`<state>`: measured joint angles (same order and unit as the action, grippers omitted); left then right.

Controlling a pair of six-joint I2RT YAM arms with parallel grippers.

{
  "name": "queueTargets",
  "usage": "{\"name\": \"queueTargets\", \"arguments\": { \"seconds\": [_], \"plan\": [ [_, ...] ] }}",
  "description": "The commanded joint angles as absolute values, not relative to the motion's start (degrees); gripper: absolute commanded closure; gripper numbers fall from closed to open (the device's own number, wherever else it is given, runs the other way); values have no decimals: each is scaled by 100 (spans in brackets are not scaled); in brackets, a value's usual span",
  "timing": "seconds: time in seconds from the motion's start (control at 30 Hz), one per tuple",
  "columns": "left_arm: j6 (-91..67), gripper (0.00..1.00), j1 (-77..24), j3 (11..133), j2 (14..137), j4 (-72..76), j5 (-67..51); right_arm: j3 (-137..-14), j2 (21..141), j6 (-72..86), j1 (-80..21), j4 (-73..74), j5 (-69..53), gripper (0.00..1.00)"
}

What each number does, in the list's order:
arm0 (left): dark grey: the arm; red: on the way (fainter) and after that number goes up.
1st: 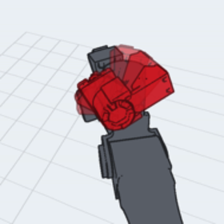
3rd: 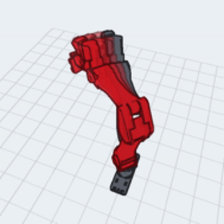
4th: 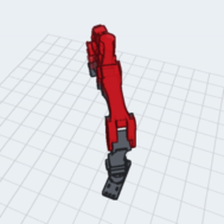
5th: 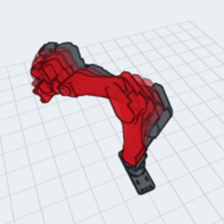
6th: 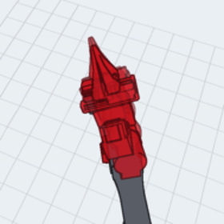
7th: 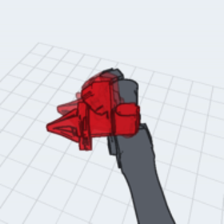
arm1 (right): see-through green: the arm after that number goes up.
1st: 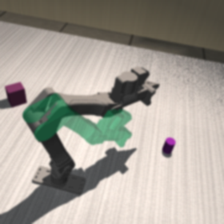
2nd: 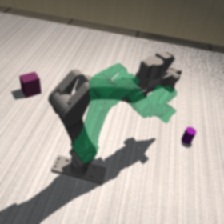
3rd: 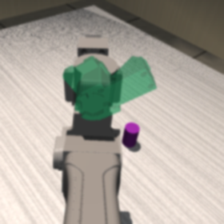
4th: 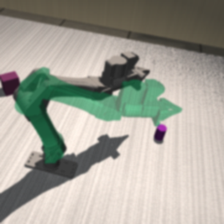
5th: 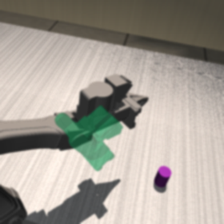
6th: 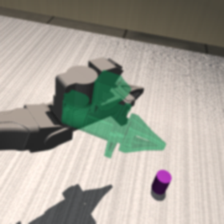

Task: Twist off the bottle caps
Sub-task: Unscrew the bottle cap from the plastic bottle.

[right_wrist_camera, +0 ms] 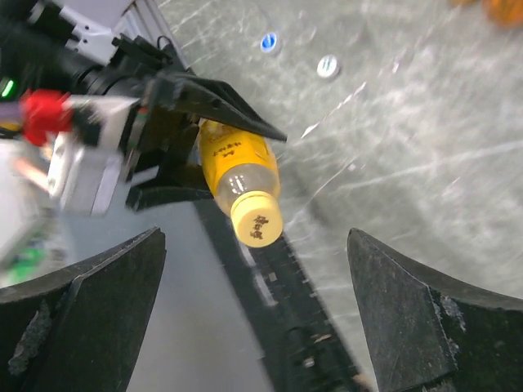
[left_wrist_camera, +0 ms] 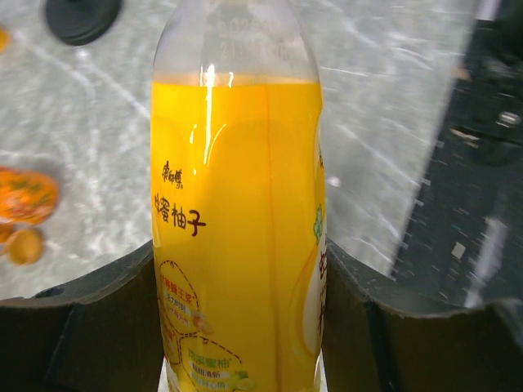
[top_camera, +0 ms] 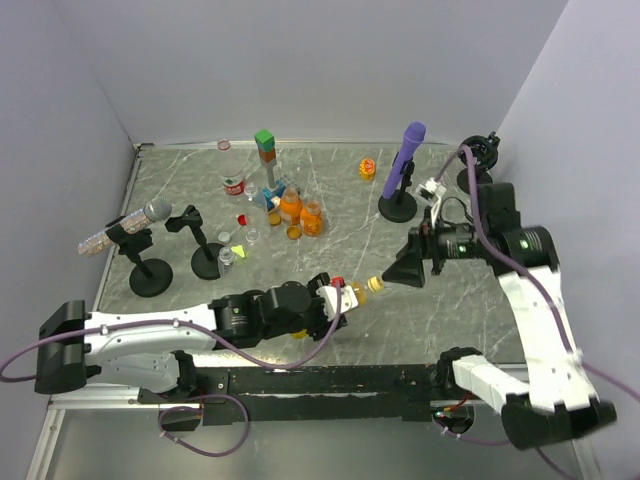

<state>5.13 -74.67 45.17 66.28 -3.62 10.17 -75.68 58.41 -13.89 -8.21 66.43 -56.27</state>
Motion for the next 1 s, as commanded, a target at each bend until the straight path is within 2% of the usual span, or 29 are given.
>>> {"name": "queueTargets", "arguments": {
  "seconds": [0.0, 0.13, 0.3, 0.53, 0.6, 0.67, 0.73, 0.8, 0.97],
  "plan": [
    [580, 96, -7637, 5115, 6855, 378, 2152, -7541, 6538, -1125, -703, 7145, -5879, 6],
    [571, 96, -7717, 5229, 7040, 439, 2452, -7585, 6793, -1142, -712, 7242, -6020, 15],
    [571, 96, -7743, 5273, 7154, 536, 2496, -7550, 7057, -1336, -712, 7453, -6047, 31],
    [580, 96, -7761, 5405, 7330, 510, 2470, -7550, 7119, -1406, -835, 7436, -6073, 43],
    [598, 95, -7761, 5423, 7330, 510, 2487, -7550, 7119, -1415, -861, 7435, -6082, 51],
    [589, 95, -7761, 5423, 7330, 501, 2496, -7576, 7128, -1485, -879, 7462, -6082, 65],
    [589, 96, -7761, 5414, 7313, 484, 2514, -7620, 7128, -1547, -896, 7497, -6056, 74],
    [571, 96, -7761, 5379, 7269, 475, 2470, -7646, 7110, -1687, -949, 7532, -6021, 81],
    [668, 96, -7752, 5098, 6970, 598, 1795, -7725, 7075, -2424, -1212, 7760, -6064, 90]
  ]
}}
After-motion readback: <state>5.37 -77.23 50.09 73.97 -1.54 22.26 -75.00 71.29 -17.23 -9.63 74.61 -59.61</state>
